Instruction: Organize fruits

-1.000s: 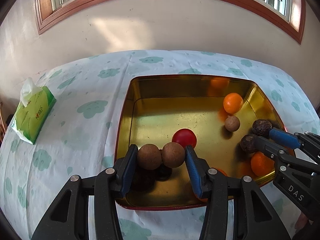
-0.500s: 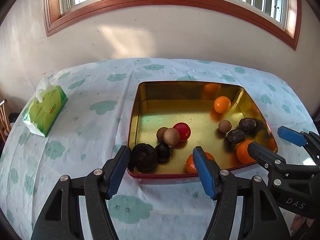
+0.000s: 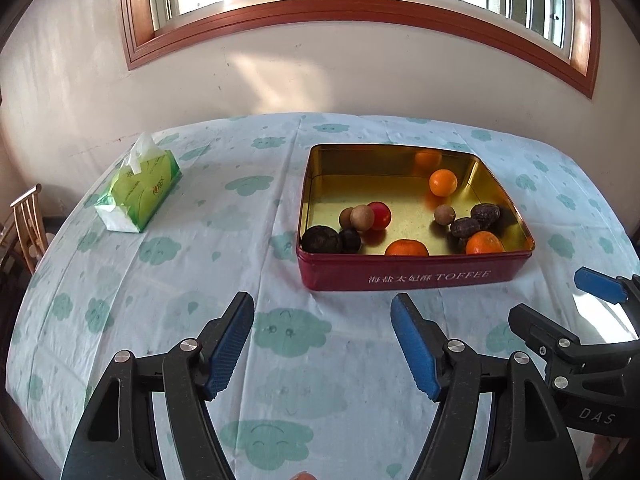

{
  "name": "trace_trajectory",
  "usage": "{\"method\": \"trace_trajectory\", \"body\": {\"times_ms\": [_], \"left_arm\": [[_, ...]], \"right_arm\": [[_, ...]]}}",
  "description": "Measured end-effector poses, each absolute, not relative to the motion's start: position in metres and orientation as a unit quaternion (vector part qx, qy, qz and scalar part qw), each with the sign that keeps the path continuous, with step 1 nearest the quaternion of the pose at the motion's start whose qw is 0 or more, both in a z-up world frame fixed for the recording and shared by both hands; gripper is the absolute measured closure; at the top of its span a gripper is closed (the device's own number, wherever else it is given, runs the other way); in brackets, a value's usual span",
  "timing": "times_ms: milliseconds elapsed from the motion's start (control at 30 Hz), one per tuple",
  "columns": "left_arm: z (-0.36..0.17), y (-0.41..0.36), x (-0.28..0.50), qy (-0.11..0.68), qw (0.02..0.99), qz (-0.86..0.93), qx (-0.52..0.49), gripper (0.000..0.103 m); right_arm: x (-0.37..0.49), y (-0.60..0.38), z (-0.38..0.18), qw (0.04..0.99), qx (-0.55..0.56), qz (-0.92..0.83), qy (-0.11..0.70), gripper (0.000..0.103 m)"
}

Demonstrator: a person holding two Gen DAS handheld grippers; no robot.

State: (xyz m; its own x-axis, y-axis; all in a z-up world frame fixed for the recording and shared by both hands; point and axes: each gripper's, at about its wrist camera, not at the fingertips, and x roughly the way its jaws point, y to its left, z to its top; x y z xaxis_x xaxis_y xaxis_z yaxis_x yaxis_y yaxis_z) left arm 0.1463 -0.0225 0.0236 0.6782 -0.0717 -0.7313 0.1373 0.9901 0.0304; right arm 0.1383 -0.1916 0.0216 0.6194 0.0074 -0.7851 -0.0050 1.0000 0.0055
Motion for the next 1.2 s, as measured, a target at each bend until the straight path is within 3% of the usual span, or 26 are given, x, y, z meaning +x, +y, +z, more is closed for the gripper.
{"method": "trace_trajectory", "body": {"times_ms": [1200], "left_arm": [[0.017,-0.017,0.110,0.410,0.911,-0.042,0.028,0.031]], "right_arm": [[0.100,-0.180,0.014,0.898,-0.013,-0.005,0.439,0.004]]}}
